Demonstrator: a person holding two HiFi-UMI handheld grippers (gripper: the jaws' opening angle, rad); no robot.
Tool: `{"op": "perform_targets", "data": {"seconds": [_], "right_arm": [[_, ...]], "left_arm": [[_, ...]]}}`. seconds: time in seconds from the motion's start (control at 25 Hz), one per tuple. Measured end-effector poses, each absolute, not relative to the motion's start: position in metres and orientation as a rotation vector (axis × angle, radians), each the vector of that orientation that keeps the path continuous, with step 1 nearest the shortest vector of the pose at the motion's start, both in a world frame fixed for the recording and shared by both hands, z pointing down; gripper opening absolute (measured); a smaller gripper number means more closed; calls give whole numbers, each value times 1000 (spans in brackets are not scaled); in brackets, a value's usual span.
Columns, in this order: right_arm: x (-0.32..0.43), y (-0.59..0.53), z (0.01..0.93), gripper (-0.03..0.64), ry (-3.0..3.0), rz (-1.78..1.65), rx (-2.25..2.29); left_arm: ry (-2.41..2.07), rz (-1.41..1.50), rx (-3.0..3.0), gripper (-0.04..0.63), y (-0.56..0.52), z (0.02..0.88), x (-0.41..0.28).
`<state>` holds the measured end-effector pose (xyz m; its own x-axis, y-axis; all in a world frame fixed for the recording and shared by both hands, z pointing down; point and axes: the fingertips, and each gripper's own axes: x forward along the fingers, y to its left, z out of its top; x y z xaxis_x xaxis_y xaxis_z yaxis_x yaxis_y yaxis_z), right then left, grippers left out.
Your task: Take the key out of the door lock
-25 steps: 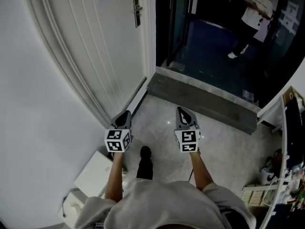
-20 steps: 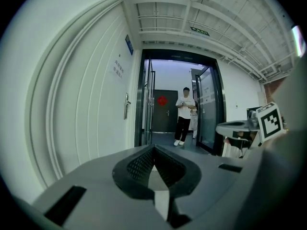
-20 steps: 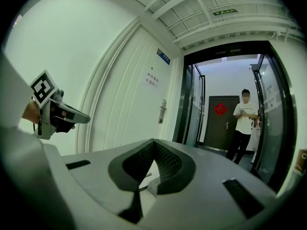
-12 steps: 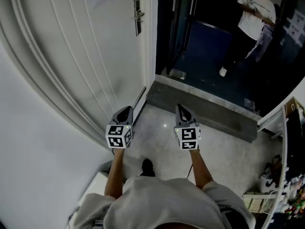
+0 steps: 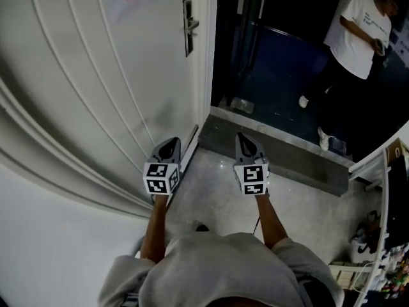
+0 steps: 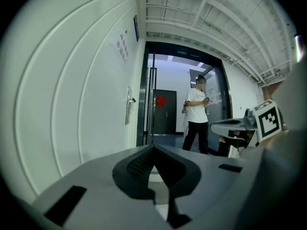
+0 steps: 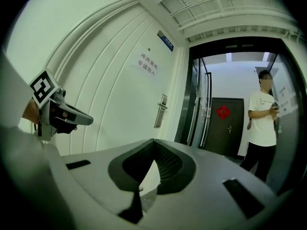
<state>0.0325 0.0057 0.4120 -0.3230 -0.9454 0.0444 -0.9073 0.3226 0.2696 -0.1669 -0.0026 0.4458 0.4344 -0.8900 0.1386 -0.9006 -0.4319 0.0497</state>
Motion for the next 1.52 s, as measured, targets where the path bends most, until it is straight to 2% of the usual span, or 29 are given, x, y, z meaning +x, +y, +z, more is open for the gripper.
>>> {"op": "perform_targets", "data": {"seconds": [0.84,1.52], "right_arm": [[39,-140,450,23,-2388,-207,1685],[102,-407,425,23,-2435,-212,1626]], "left_arm": [[-1613,204,2531,18,-146,469,-168],[-1645,215,2513,18,-407,441,-92]]}}
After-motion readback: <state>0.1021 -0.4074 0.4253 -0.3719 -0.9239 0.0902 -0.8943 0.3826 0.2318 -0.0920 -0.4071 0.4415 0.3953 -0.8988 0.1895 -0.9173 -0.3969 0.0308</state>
